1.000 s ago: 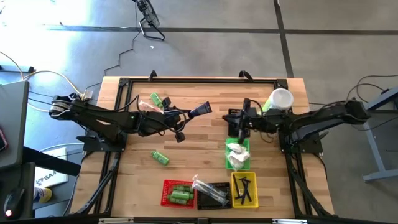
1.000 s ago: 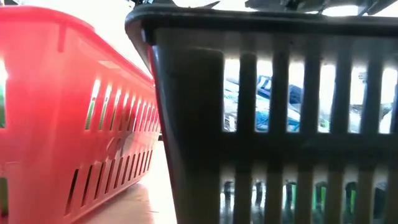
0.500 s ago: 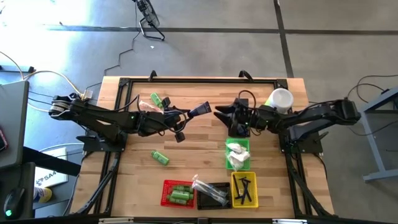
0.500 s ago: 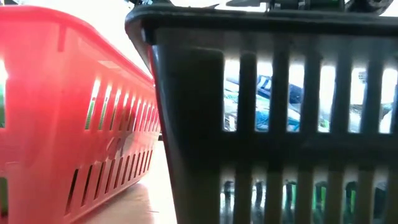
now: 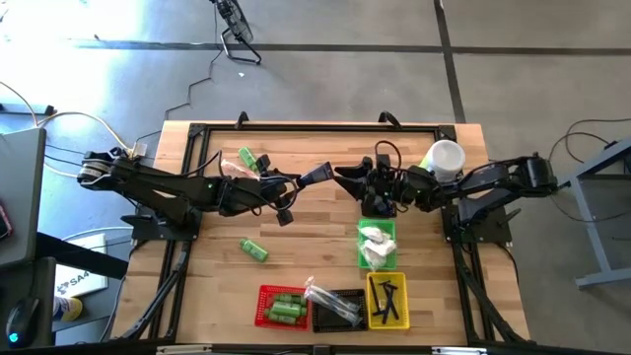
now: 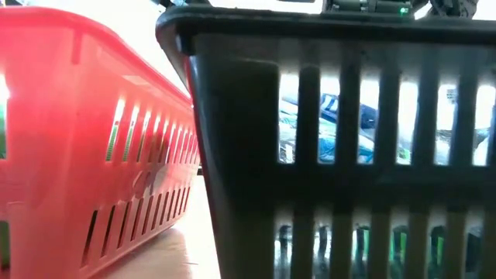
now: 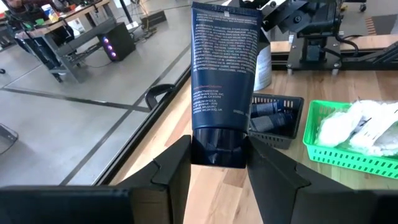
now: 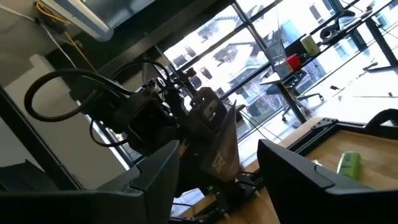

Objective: Pick & Place Travel size toiletries
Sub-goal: Put the blue shaving cream into the top black bin

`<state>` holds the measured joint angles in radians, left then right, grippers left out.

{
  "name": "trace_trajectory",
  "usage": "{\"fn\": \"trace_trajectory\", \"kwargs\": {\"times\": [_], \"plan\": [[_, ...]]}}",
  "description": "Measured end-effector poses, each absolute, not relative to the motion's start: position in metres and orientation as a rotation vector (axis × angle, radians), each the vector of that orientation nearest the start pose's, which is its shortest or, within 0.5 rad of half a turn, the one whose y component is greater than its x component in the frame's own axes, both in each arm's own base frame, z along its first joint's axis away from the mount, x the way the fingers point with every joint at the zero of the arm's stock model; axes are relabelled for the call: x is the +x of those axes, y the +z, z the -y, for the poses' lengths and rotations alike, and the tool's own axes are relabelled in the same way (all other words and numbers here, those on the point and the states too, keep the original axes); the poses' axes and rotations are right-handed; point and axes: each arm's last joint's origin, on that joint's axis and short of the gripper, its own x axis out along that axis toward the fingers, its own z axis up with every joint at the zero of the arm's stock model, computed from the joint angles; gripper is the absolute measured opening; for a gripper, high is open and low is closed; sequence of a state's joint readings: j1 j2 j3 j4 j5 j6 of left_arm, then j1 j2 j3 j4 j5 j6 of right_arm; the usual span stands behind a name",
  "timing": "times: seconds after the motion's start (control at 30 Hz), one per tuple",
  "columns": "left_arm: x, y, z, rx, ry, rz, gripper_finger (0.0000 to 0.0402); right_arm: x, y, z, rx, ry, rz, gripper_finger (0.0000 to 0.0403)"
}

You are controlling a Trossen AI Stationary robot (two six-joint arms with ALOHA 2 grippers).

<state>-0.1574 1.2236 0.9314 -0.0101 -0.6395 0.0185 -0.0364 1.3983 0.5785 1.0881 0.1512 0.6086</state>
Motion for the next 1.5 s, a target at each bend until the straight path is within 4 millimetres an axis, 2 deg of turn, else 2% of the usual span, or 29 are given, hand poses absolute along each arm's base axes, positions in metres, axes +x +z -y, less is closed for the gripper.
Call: {"fn": "trace_trajectory", "kwargs": {"times": [0.13, 0.43, 0.63, 0.97, 1.3, 1.5], "plan": [[0.271, 0.308, 0.026, 0.142, 0.475, -0.299, 0.0138, 0.279, 0.25, 0.014, 0.618, -0.107, 0.31, 0.0205], [0.291, 0.292, 0.029, 0.168, 0.471, -0.311, 0.0138, 0.28, 0.244, 0.015, 0.616, -0.141, 0.248, 0.0205], [0.295, 0.291, 0.029, 0.172, 0.47, -0.292, 0.0138, 0.28, 0.239, 0.016, 0.614, -0.193, 0.213, 0.0196], [0.294, 0.291, 0.029, 0.175, 0.471, -0.299, 0.0138, 0.281, 0.238, 0.016, 0.601, -0.197, 0.203, 0.0111], [0.294, 0.288, 0.029, 0.177, 0.469, -0.32, 0.0138, 0.281, 0.239, 0.015, 0.497, -0.194, 0.193, 0.0015], [0.294, 0.288, 0.029, 0.174, 0.469, -0.32, 0.0138, 0.281, 0.239, 0.015, 0.476, -0.193, 0.19, 0.0006]]}}
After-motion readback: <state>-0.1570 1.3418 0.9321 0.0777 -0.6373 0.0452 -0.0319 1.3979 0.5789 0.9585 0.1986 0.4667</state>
